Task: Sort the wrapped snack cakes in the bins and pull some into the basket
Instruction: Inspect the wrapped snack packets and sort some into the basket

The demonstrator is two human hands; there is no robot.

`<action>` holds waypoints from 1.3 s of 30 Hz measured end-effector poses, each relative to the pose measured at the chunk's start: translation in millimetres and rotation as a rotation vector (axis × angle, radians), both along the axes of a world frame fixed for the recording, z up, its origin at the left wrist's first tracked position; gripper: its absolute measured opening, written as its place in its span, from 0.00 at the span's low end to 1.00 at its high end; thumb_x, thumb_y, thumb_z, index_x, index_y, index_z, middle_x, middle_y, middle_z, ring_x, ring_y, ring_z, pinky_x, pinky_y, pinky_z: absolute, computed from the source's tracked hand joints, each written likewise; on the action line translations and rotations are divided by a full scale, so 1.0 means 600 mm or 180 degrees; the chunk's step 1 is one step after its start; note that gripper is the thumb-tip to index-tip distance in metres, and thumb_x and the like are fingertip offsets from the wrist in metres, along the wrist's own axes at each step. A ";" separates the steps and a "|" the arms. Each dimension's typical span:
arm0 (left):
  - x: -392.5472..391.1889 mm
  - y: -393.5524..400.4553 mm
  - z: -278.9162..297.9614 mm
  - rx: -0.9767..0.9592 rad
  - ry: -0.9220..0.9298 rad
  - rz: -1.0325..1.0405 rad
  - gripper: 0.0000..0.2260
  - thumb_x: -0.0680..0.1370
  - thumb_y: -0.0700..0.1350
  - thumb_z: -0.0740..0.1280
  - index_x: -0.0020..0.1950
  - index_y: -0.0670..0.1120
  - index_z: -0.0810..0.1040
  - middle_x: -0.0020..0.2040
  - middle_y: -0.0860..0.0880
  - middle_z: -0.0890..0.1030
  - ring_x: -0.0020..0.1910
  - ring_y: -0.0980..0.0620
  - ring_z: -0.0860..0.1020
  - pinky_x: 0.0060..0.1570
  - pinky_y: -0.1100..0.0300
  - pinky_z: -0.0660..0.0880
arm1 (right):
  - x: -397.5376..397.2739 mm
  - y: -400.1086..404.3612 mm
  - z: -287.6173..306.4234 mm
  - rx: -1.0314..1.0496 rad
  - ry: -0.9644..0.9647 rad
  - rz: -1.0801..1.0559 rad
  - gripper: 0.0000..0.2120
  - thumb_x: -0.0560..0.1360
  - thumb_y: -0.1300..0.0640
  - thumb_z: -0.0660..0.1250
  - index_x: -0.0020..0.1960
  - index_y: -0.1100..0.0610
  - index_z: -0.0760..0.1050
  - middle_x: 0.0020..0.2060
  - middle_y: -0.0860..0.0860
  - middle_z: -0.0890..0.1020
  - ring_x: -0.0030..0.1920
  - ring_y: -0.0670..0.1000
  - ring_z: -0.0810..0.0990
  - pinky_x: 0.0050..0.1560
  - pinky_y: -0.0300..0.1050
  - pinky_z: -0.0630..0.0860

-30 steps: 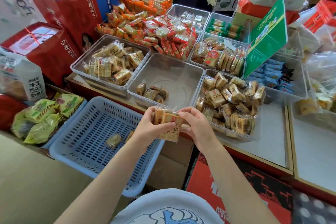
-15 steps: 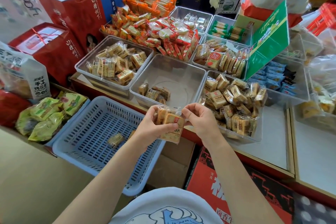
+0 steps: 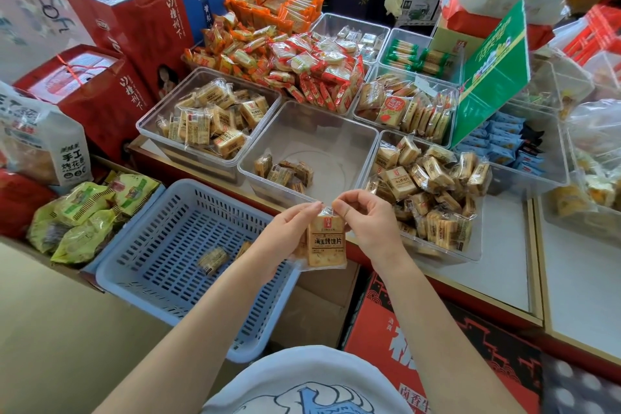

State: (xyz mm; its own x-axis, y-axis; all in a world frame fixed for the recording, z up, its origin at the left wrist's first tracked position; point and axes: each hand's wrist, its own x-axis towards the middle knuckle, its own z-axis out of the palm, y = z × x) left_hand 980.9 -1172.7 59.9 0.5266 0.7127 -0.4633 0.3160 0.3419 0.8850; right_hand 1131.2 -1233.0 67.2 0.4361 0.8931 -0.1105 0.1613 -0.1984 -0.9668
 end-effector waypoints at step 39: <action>0.026 -0.015 -0.009 -0.0281 -0.0004 0.0432 0.20 0.86 0.57 0.51 0.58 0.50 0.81 0.52 0.45 0.86 0.54 0.48 0.84 0.57 0.51 0.79 | -0.010 -0.006 0.015 -0.0150 0.0228 -0.0608 0.10 0.84 0.54 0.62 0.44 0.52 0.76 0.38 0.51 0.80 0.43 0.54 0.81 0.49 0.57 0.82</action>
State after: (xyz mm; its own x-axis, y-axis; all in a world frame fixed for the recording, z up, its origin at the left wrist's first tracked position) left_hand 996.7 -1181.7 54.7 0.4290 0.7338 -0.5268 0.2604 0.4579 0.8500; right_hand 1125.5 -1236.4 76.3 0.5866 0.7879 -0.1872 0.0474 -0.2642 -0.9633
